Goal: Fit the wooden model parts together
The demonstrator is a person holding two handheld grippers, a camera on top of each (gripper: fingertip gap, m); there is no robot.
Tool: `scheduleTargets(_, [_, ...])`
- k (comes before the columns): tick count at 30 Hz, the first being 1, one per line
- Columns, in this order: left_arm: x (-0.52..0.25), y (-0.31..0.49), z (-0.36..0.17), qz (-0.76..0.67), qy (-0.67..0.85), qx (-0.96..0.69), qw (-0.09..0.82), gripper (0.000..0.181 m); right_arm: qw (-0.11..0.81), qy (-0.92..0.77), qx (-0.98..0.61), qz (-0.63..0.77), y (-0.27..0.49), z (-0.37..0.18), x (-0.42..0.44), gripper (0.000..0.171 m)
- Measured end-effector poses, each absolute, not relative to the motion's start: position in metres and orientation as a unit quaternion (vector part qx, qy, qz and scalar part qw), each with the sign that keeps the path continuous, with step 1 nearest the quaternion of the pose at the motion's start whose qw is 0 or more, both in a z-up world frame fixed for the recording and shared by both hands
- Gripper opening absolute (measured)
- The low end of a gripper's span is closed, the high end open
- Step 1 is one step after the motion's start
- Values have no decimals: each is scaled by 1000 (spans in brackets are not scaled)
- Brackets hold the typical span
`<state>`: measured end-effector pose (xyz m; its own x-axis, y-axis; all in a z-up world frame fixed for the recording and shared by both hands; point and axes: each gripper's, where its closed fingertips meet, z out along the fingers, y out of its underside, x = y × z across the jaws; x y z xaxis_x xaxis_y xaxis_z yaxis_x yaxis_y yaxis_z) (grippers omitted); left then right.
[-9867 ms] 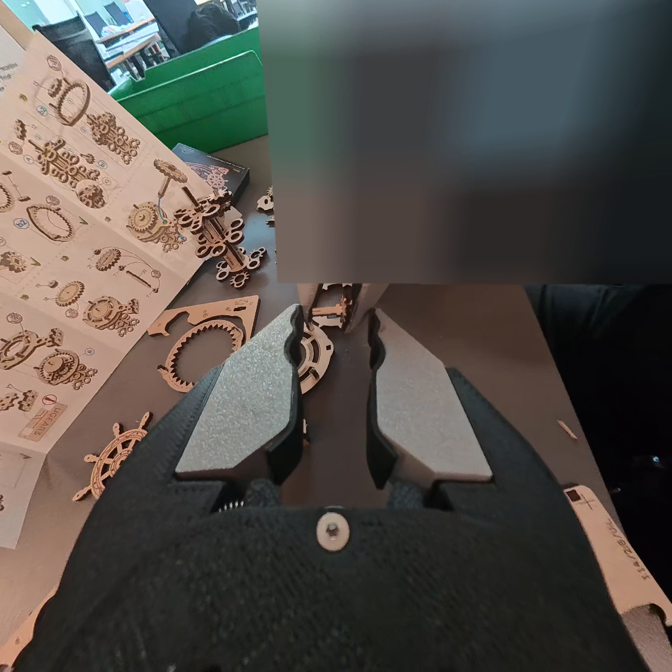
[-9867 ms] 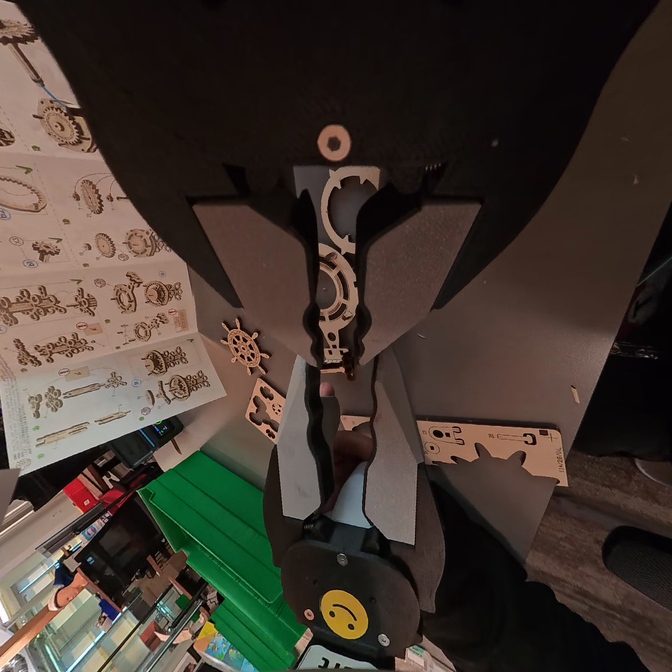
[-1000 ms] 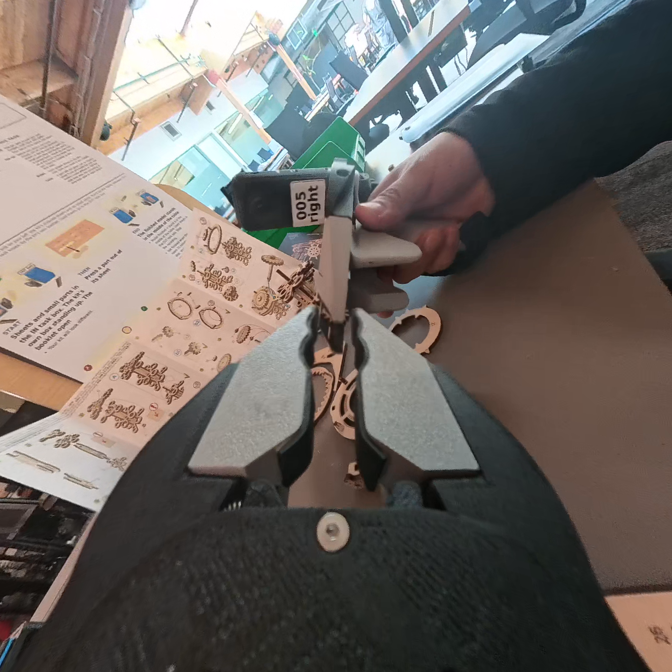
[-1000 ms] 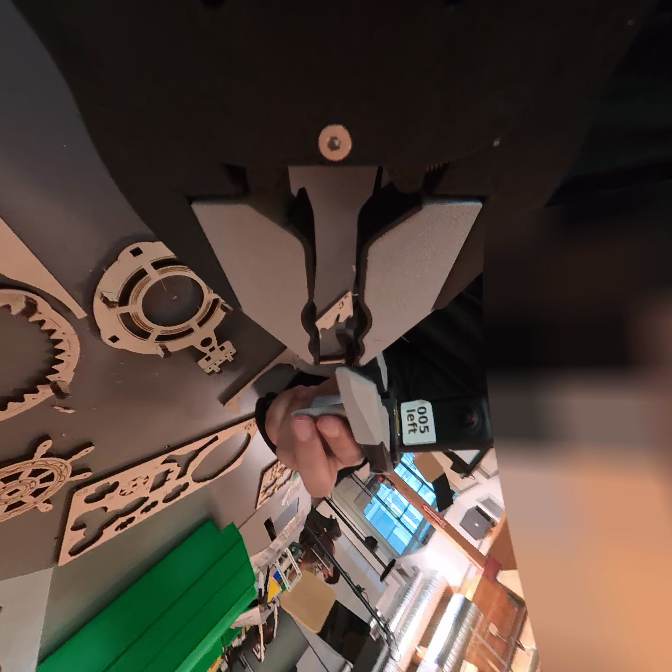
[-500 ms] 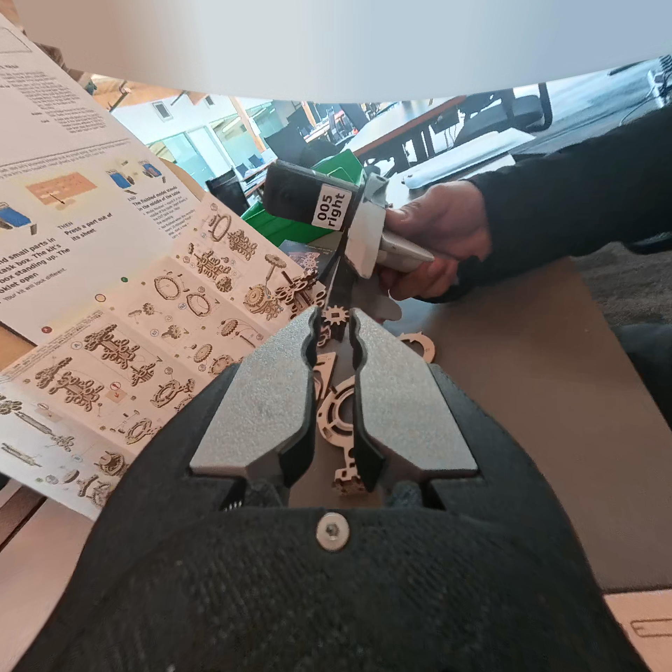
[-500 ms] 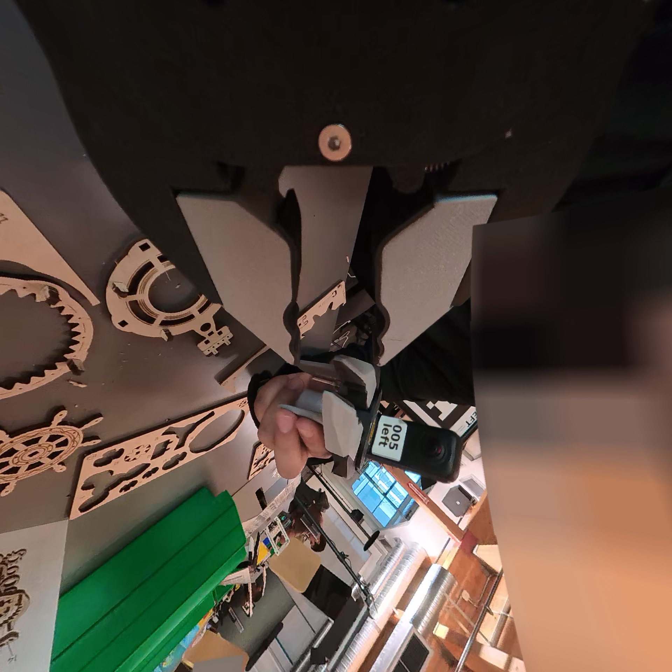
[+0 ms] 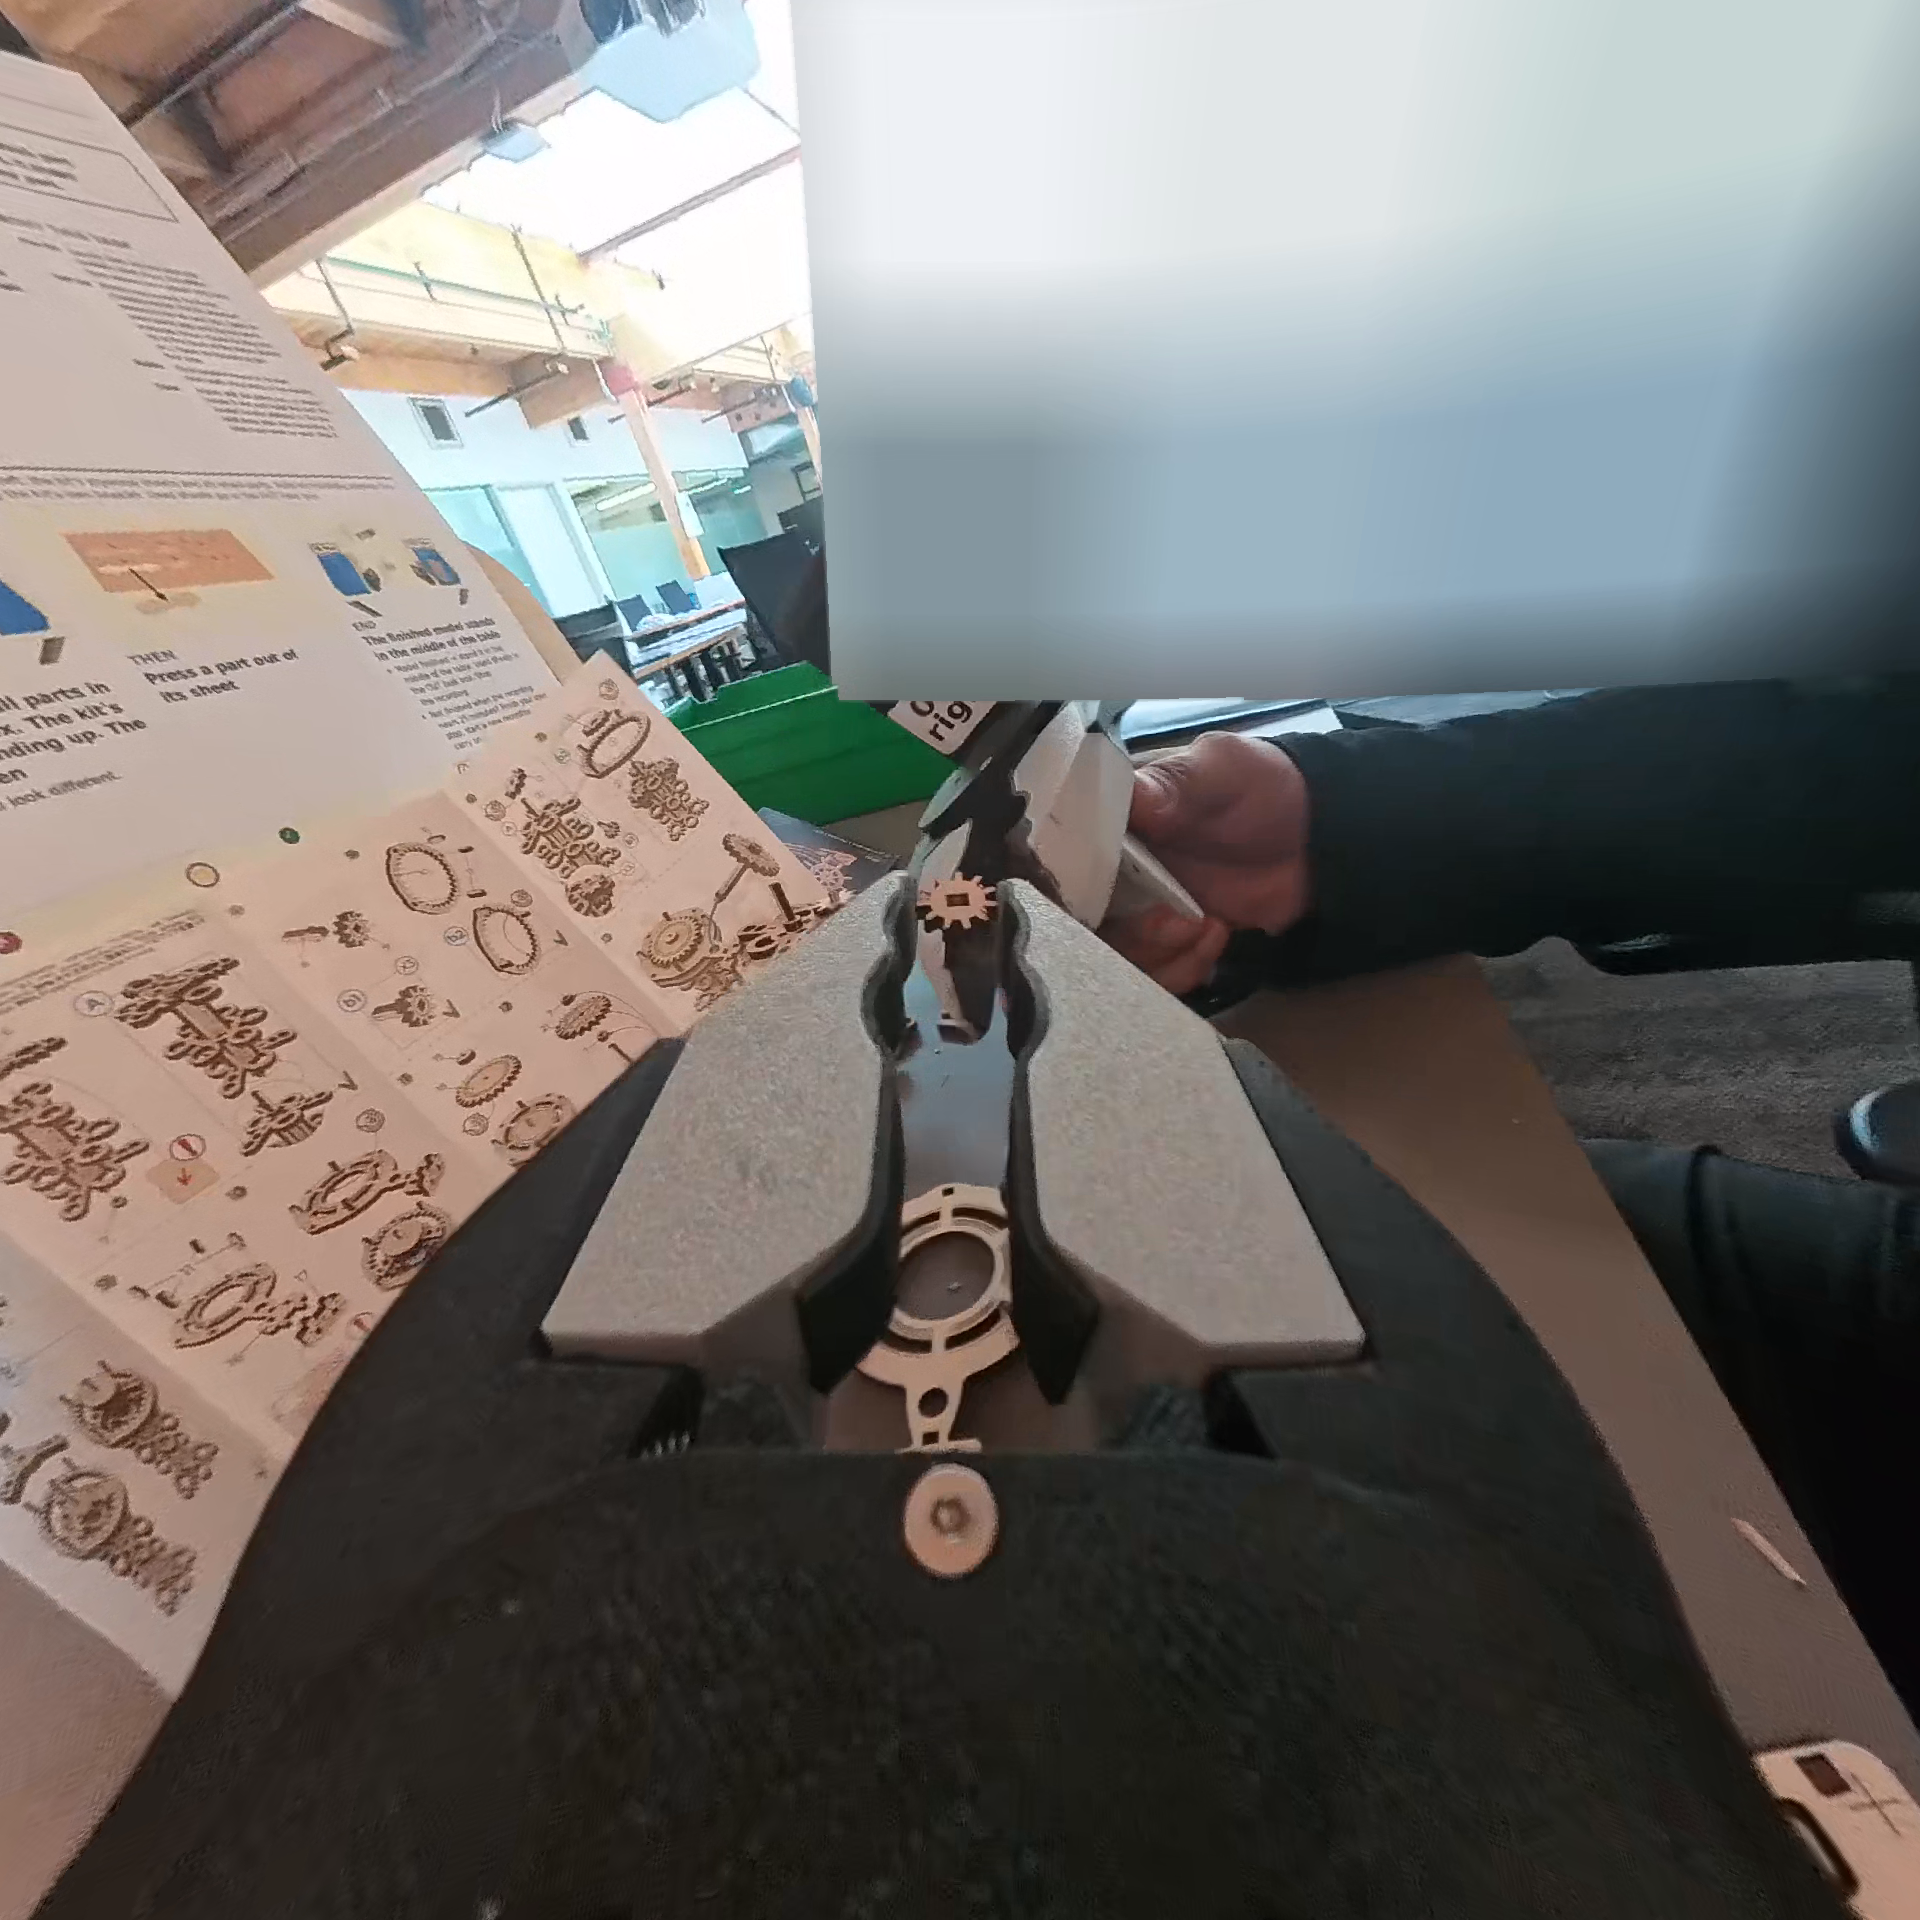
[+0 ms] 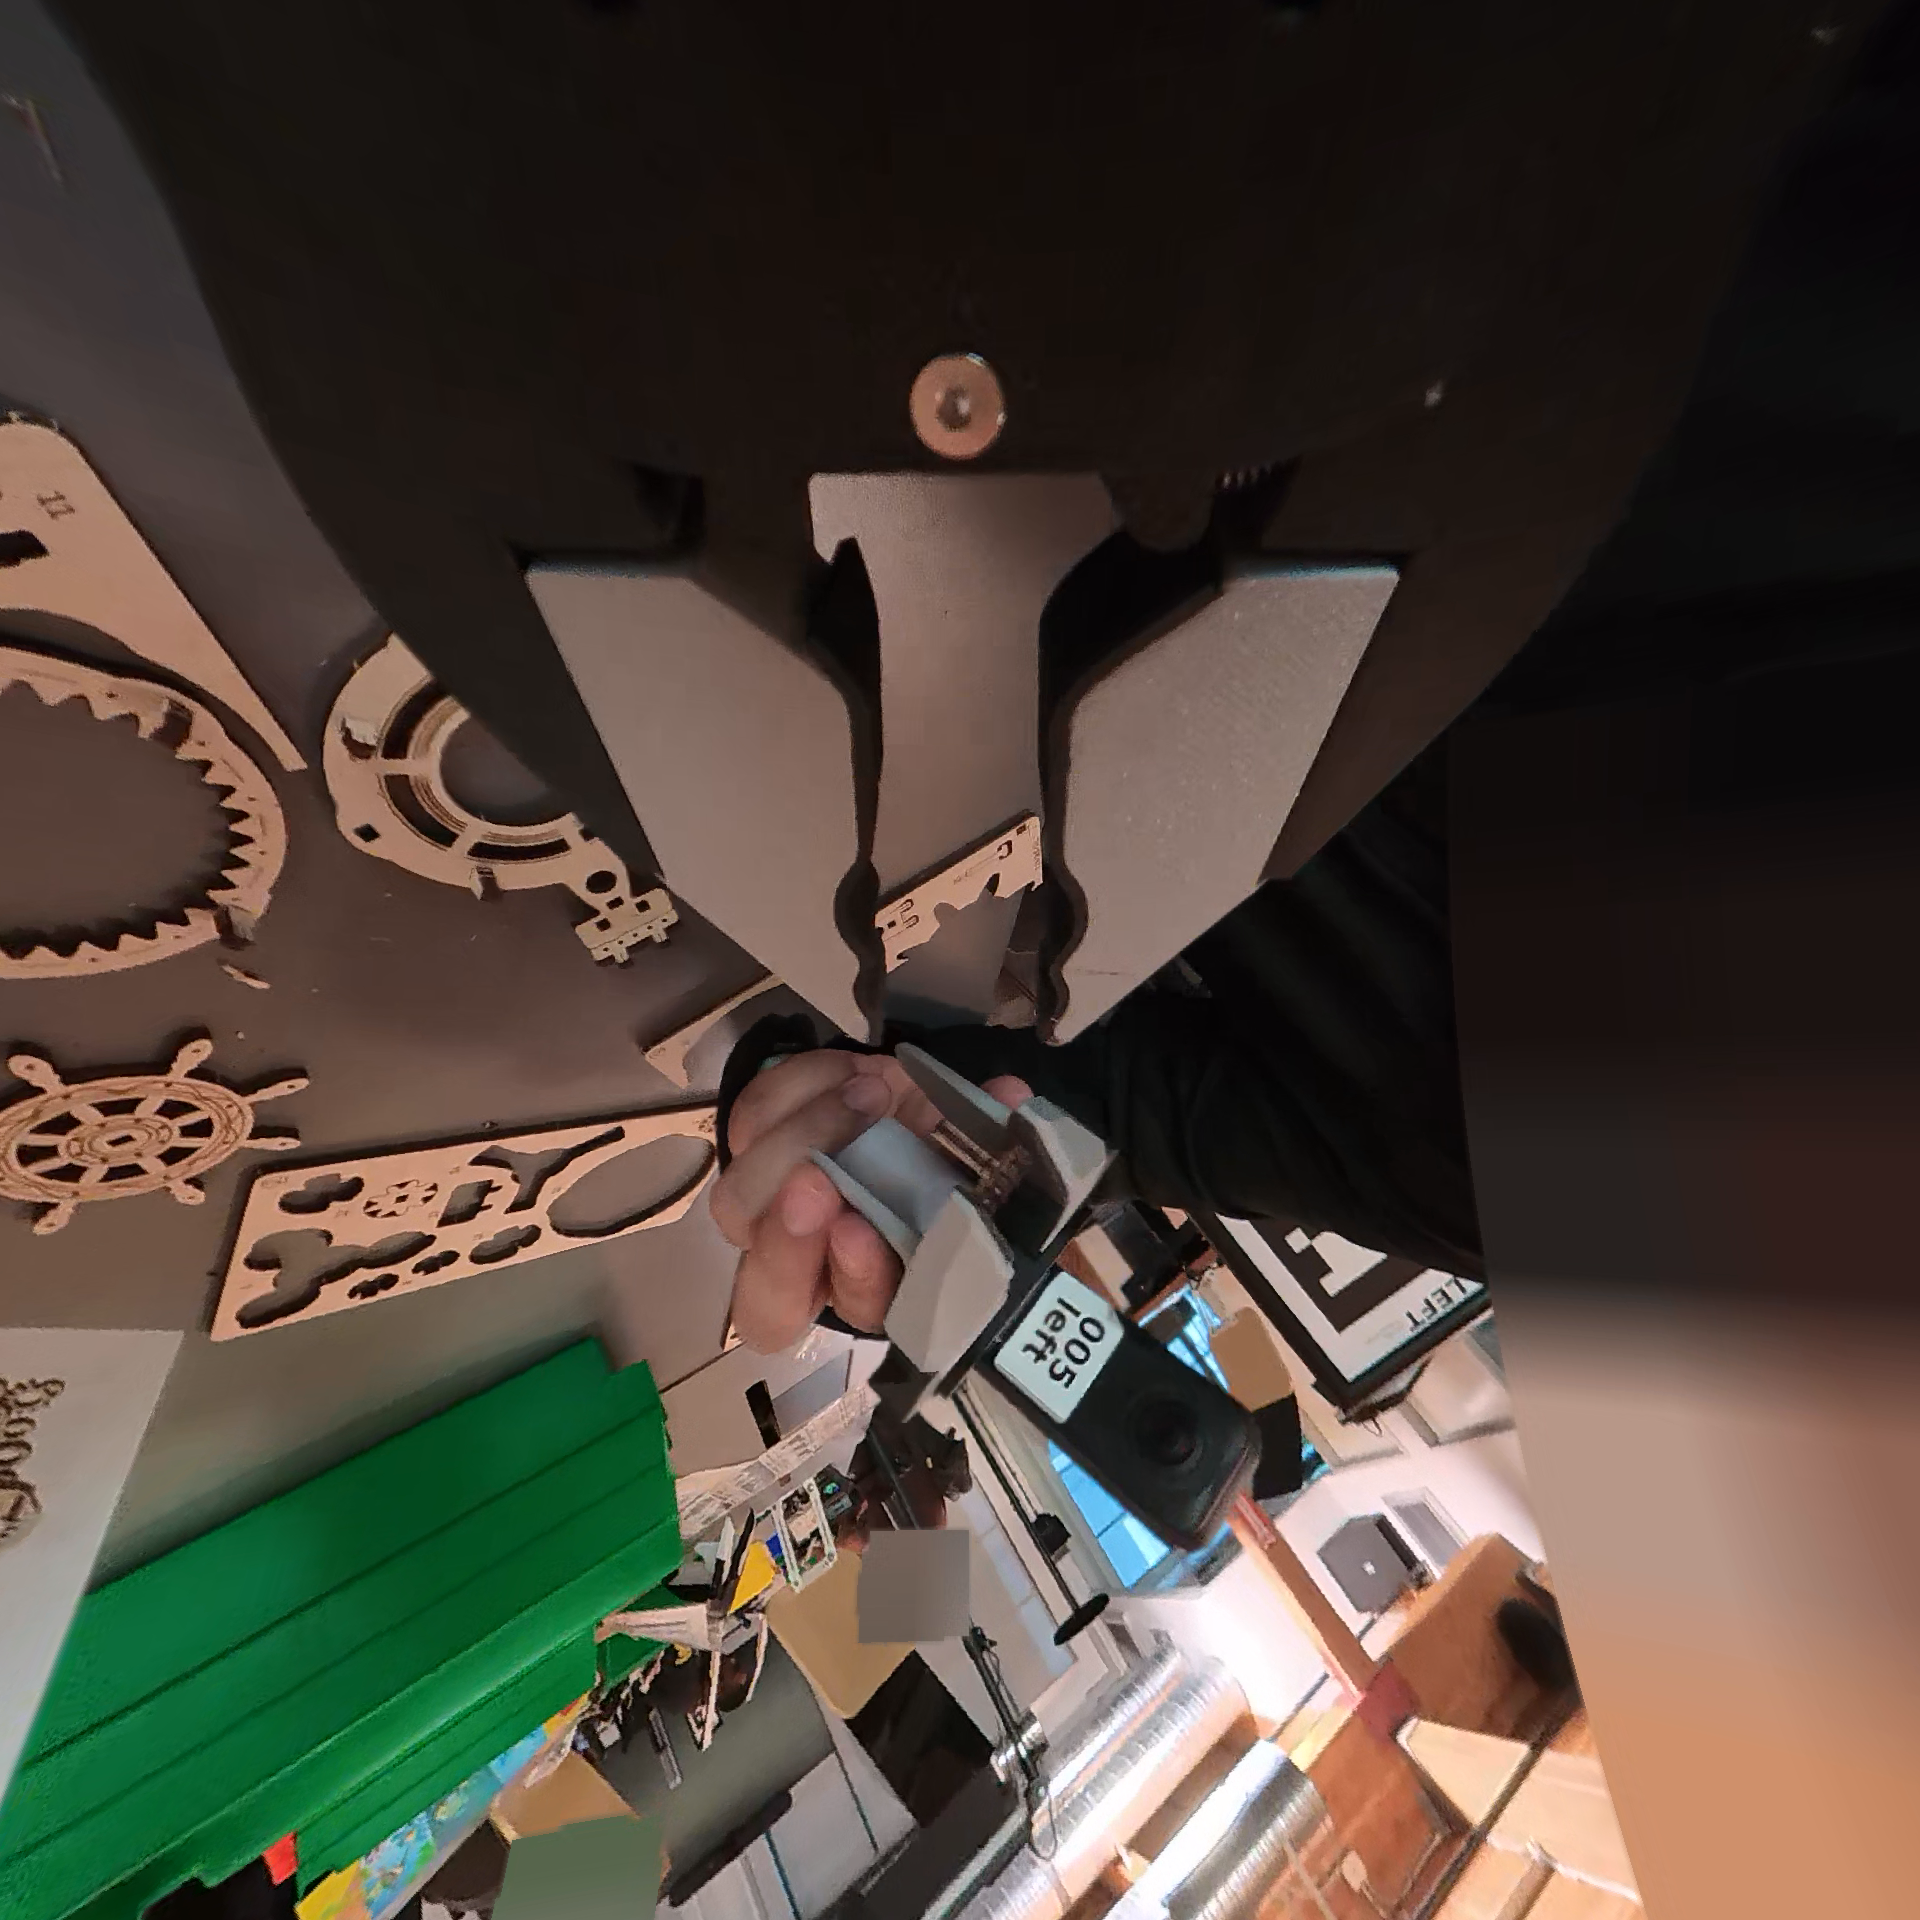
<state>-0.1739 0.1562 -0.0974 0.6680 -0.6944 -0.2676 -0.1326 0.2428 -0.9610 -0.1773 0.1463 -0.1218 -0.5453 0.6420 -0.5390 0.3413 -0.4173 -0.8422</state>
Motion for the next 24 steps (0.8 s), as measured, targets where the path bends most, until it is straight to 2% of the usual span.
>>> scheduleTargets(1, [-172,155,-98,-206,356,-582,701,11,110,-535,-462,699,144,-122,-177,26])
scheduleTargets(6, [-167,153,-99,-230,351,-581,698,11,141,-565,-446,680,137,-123,-177,27])
scheduleTargets(11, [-162,150,-98,-237,355,-576,697,11,169,-582,-408,683,130,-112,-170,0])
scheduleTargets(15, [-161,149,-99,-247,354,-576,694,11,177,-587,-408,676,130,-114,-170,0])
scheduleTargets(18, [-162,149,-99,-243,356,-575,696,11,173,-587,-424,668,133,-119,-173,19])
scheduleTargets(20, [-163,149,-100,-236,360,-575,696,11,184,-585,-436,659,138,-122,-176,25])
scheduleTargets(24, [-161,149,-100,-245,359,-573,695,11,222,-603,-419,642,134,-120,-177,25])
